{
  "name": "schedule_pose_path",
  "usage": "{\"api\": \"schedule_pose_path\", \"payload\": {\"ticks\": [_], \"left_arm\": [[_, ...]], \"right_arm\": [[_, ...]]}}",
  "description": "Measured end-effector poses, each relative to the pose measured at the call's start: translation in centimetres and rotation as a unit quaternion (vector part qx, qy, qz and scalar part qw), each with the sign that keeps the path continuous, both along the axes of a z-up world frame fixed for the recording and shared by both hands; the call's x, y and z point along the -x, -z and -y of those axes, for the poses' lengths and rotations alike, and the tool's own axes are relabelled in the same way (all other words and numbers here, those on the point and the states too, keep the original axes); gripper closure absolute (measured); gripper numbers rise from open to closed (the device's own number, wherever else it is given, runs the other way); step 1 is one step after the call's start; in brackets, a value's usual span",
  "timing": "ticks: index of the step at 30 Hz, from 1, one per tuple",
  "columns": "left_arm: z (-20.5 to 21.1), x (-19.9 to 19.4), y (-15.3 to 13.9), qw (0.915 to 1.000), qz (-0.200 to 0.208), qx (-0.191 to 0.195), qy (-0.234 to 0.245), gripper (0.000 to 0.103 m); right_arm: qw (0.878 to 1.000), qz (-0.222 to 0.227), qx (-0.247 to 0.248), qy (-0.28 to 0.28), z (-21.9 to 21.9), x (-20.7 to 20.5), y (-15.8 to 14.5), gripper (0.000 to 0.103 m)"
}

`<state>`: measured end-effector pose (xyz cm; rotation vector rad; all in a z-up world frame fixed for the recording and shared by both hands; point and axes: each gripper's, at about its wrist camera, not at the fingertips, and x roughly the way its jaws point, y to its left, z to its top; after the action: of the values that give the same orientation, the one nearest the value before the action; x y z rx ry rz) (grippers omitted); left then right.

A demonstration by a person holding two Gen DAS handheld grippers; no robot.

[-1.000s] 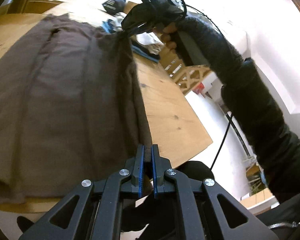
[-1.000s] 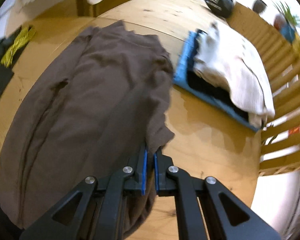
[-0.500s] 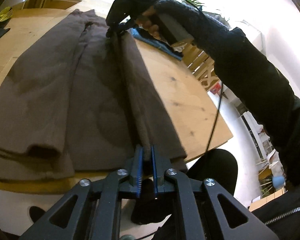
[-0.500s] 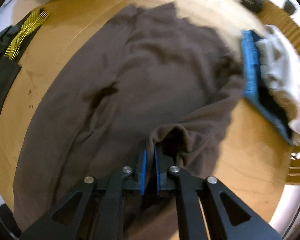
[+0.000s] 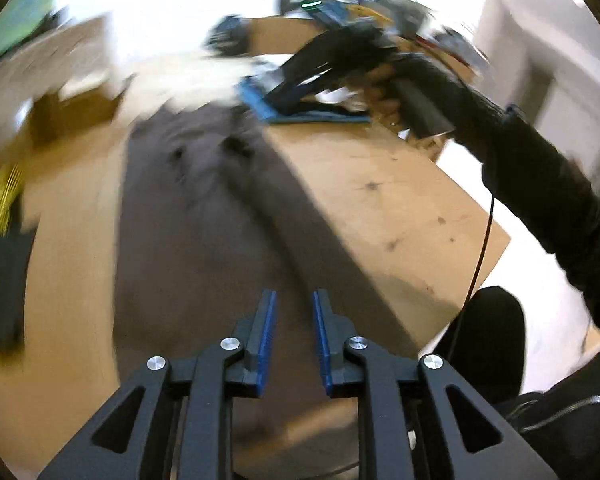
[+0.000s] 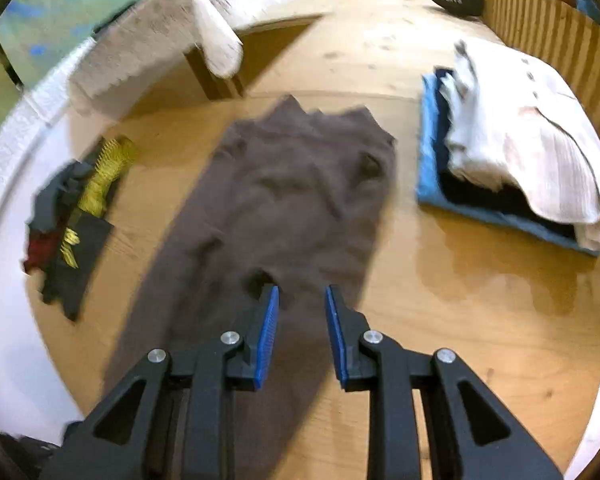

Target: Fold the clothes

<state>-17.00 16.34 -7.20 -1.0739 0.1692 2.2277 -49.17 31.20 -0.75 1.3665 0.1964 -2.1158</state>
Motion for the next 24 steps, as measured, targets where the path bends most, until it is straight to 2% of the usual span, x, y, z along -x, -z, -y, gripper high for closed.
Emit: {"api": "schedule_pose_path", "payload": {"ticks": [5, 7, 8, 10, 12, 13, 15, 18, 19, 21, 24], "left_arm": [[-7.2, 3.5, 3.3, 0.9947, 0.026, 0.054, 0.083, 0.086], [-8.5, 4.4, 5.5, 0.9914, 0.051, 0.076, 0.093, 0.086], [-8.4, 4.8, 5.3, 0.9902, 0.048, 0.085, 0.1, 0.086], [-8.1, 5.7, 4.8, 0.9873, 0.041, 0.103, 0.113, 0.083], [-7.8, 6.6, 4.4, 0.9839, 0.034, 0.122, 0.126, 0.083], [-7.7, 7.1, 4.1, 0.982, 0.031, 0.131, 0.133, 0.082], [-8.2, 10.0, 3.2, 0.9802, -0.017, 0.154, 0.124, 0.083], [-9.1, 14.6, 2.8, 0.9775, -0.069, 0.17, 0.105, 0.082], [-9.7, 16.6, 3.2, 0.9759, -0.085, 0.174, 0.101, 0.082], [-10.4, 19.5, 4.2, 0.9767, -0.087, 0.172, 0.094, 0.082], [-10.7, 21.5, 6.1, 0.9743, -0.079, 0.189, 0.094, 0.082]], "right_arm": [[0.999, 0.036, -0.021, -0.015, 2.0, 0.6, 5.4, 0.079], [0.998, 0.045, -0.042, -0.03, 2.9, 0.5, 7.5, 0.078], [0.997, 0.036, -0.049, -0.043, 3.1, 0.3, 7.7, 0.078], [0.997, 0.048, -0.029, -0.061, 2.6, 0.7, 6.8, 0.078], [0.998, 0.043, 0.024, -0.034, 0.6, 2.2, 4.7, 0.078], [0.999, 0.025, 0.03, -0.017, -0.3, 3.1, 3.7, 0.078], [1.0, -0.006, 0.009, 0.015, -1.2, 5.4, 2.4, 0.078], [0.999, 0.003, -0.006, 0.037, -0.8, 9.0, 1.6, 0.078], [0.999, -0.001, -0.023, 0.04, -0.1, 10.0, 1.4, 0.074], [0.998, -0.008, -0.054, 0.036, 1.6, 11.8, 1.4, 0.066], [0.995, -0.006, -0.093, 0.031, 4.2, 14.4, 1.9, 0.065]]}}
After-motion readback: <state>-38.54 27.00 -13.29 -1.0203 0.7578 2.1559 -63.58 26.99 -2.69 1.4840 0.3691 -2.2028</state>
